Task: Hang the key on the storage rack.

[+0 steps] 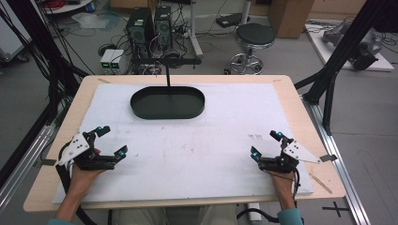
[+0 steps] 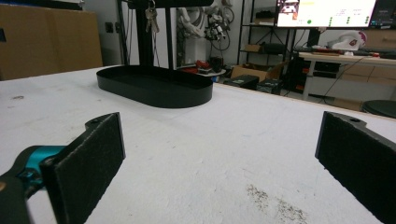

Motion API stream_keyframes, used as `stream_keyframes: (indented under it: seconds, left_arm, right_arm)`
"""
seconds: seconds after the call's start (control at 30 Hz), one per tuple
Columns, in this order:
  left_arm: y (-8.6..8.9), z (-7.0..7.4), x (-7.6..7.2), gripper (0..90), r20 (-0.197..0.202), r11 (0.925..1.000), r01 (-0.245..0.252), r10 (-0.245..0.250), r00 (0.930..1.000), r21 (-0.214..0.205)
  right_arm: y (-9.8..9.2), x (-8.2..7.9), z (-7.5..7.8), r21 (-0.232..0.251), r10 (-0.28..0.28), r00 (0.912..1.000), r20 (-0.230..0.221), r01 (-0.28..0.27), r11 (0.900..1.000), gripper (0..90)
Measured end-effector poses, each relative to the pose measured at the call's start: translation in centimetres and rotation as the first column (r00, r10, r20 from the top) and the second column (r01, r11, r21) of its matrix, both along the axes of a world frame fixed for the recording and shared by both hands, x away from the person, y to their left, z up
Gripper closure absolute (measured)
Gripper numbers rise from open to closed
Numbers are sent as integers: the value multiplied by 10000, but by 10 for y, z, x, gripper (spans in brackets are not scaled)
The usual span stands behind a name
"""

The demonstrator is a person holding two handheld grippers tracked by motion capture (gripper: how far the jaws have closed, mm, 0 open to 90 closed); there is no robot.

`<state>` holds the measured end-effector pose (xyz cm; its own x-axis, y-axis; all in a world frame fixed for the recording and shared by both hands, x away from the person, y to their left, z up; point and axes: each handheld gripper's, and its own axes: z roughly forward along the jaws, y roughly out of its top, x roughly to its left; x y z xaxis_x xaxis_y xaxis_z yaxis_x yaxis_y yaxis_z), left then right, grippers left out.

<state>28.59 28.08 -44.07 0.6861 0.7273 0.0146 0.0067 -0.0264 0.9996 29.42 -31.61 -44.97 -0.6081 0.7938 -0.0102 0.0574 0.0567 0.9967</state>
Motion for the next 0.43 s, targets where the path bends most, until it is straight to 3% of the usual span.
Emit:
stream_keyframes:
  seconds: [0.1,0.17,0.23,0.43]
  left_arm:
    - [2,-7,-3,17,165,9999,-108,108,9998,-24]
    - [4,-17,-5,16,-53,9998,-175,174,9998,-129]
    - [7,-18,-7,17,197,9984,-328,337,9992,-464]
    - [7,-19,-9,17,322,9981,-405,420,9986,-472]
  right_arm:
    - [0,0,0,4,3,10000,-10,-3,10000,6]
    - [0,0,0,1,4,10000,-11,-4,10000,5]
    - [-1,1,0,-39,-11,10000,59,11,10000,5]
    - [1,0,0,-121,-5,10000,-8,5,9999,6]
